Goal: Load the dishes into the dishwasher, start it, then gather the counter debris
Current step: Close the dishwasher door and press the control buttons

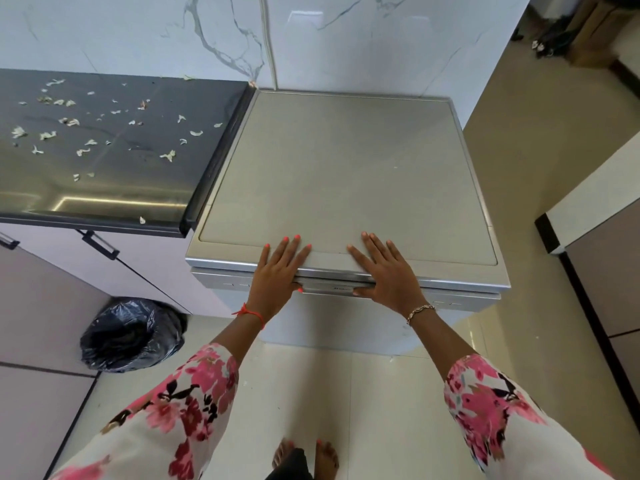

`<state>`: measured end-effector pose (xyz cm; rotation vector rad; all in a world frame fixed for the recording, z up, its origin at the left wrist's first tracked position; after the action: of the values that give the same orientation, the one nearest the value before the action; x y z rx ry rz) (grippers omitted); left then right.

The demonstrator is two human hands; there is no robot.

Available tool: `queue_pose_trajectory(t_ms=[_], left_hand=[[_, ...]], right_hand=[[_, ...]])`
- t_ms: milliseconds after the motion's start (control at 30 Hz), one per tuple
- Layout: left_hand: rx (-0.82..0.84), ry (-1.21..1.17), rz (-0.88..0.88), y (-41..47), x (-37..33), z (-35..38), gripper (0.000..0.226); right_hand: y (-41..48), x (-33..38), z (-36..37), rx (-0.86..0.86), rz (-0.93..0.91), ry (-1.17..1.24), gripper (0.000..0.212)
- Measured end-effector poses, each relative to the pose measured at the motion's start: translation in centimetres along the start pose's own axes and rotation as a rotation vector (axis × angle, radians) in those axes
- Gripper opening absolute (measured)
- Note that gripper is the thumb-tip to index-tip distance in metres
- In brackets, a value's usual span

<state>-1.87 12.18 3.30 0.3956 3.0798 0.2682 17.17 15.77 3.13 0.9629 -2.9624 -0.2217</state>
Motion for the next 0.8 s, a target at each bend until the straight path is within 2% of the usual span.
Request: queue_pose_trajectory(t_ms=[167,333,467,567,667,800], left_hand=[[-0.058,-0.027,-0.049,0.6,-0.1,0.1,0.096],[-0.031,-0.054,-0.054,1.0,0.1,-0.2,0.085],[-0.058,-0.214,-0.014,1.7,1.6,-2.3,0.054],[0.06,-0.432,-0.148,3.1,4.8,-3.8,0.052],[0.077,-0.437,-0.202,5.5,7.9,-5.1,0.044],[0.058,-0.418,-0.236,10.0,12.2,-5.9,0.031]], right_hand=[[0.1,0.3,-0.2,-0.058,0.034,-0.003,0.095],[0.2,0.1,-0.4,0.013,0.07,0.045,0.094],[1.2,0.0,-1.9,0.027,0.075,0.078,0.066],[4.1,0.1,-4.6,0.095,0.069,0.056,0.066],[8.6,-0.3,-7.5,0.085,0.106,0.121,0.046],[16.6,-0.5,-11.1,0.008,0.111,0.128,0.037]])
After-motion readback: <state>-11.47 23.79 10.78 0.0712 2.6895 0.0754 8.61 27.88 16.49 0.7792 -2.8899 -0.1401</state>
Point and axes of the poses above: each hand's wrist, its own y-axis towards the middle knuckle, its own z-axis out of the palm, x = y × z, the point moved 7 cm from there along y, towards the middle knuckle, and after that the axes turned 2 degrees about -x, right-handed, at the moved point
